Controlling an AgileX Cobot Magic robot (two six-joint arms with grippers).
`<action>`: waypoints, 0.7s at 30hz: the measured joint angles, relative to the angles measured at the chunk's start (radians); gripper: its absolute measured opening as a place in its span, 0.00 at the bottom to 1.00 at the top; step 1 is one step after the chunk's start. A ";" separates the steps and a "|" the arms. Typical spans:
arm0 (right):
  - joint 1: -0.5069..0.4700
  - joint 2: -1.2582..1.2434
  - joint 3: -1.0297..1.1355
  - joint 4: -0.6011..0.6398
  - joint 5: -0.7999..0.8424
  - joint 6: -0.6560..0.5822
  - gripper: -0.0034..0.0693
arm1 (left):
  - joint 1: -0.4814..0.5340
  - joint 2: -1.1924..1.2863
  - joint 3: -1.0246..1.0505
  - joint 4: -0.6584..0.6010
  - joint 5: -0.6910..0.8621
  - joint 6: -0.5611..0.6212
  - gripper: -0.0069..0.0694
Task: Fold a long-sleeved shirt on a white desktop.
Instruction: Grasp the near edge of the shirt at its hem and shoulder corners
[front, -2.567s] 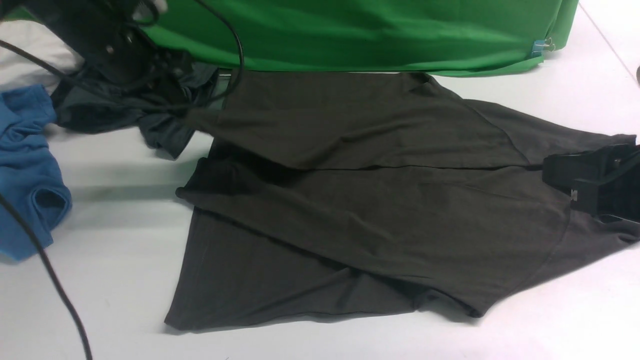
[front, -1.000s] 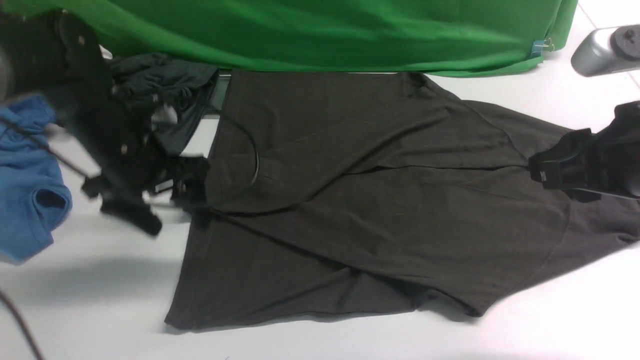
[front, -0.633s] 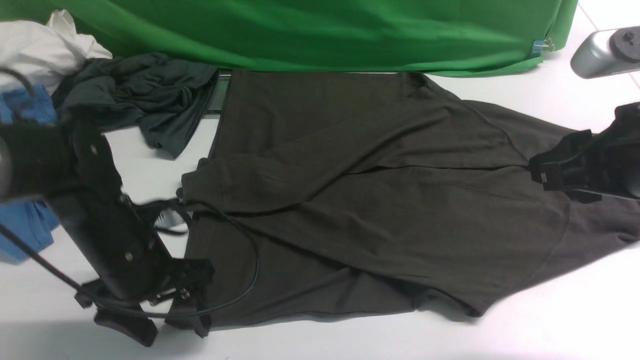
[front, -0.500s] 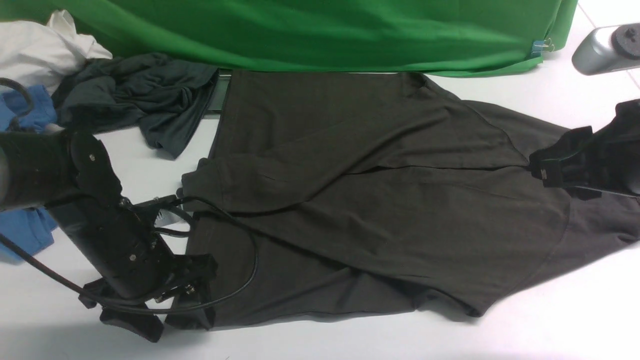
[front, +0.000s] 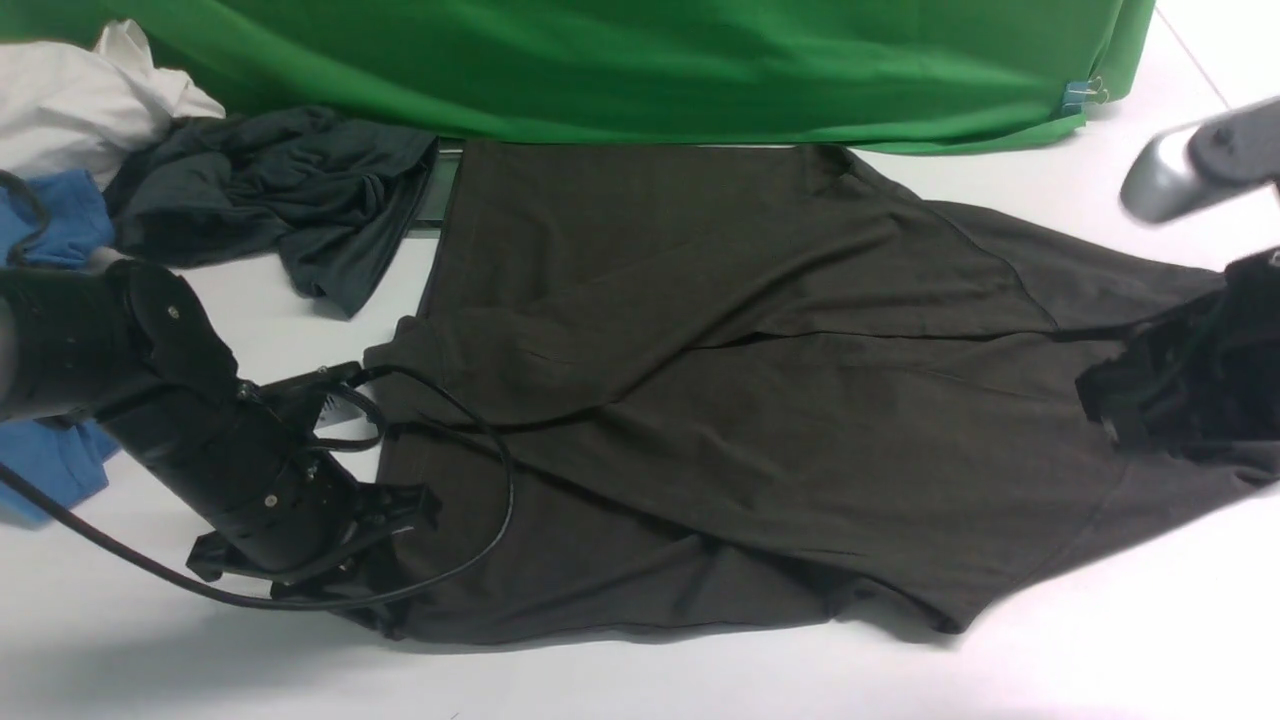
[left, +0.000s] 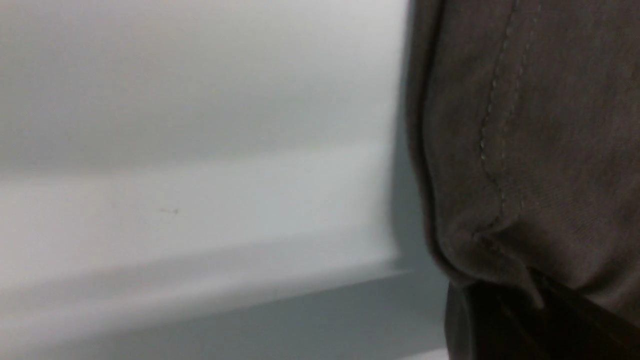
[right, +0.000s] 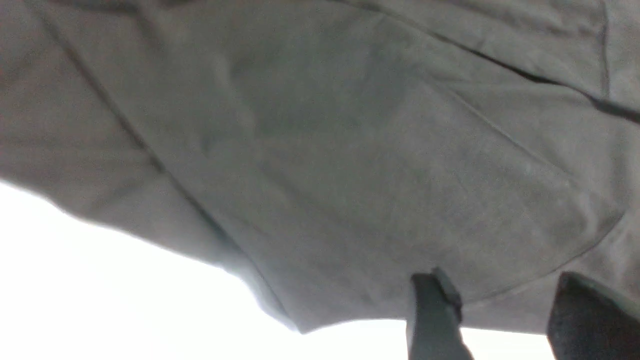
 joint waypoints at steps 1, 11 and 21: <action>0.000 0.001 0.003 0.002 0.000 -0.026 0.48 | 0.000 0.000 0.000 0.000 0.000 0.002 0.15; 0.121 0.213 0.166 0.008 -0.006 -0.385 0.73 | 0.001 -0.099 0.013 0.032 -0.044 0.023 0.14; 0.195 0.367 0.167 -0.079 -0.182 -0.452 0.85 | 0.001 -0.161 0.013 0.048 -0.046 0.024 0.14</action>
